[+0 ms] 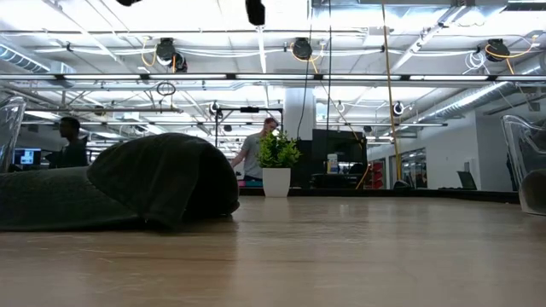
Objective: Pick & Place hat
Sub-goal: Put the right black cap into the left transparent bin
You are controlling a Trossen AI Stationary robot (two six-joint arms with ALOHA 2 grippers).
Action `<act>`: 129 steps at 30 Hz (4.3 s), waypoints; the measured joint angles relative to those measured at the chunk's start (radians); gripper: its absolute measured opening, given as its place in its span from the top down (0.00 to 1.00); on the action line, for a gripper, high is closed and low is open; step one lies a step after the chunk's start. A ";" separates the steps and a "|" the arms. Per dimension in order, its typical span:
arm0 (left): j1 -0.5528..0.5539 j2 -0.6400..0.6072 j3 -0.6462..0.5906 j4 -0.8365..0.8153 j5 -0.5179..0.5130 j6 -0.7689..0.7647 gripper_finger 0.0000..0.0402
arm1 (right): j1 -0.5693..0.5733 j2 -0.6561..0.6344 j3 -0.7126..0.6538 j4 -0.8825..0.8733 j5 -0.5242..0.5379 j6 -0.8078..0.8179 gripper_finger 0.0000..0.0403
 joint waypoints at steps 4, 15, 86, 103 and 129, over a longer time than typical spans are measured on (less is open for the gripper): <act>0.001 0.040 0.000 0.108 0.000 0.059 0.54 | -0.010 0.021 0.000 0.037 0.001 -0.021 1.00; 0.015 0.037 0.000 0.111 0.094 0.021 0.65 | -0.034 0.065 0.000 0.076 0.003 -0.043 1.00; -1.201 -0.343 -0.017 -1.569 -0.515 -1.748 0.98 | 0.433 0.007 -0.088 -0.561 0.686 0.254 0.21; -1.200 -0.336 -0.217 -1.319 -0.401 -1.691 0.95 | 0.434 0.007 -0.089 -0.538 0.687 0.296 0.21; -1.155 -0.332 -0.299 -1.204 -0.474 -1.680 0.48 | 0.434 0.006 -0.093 -0.542 0.689 0.298 0.21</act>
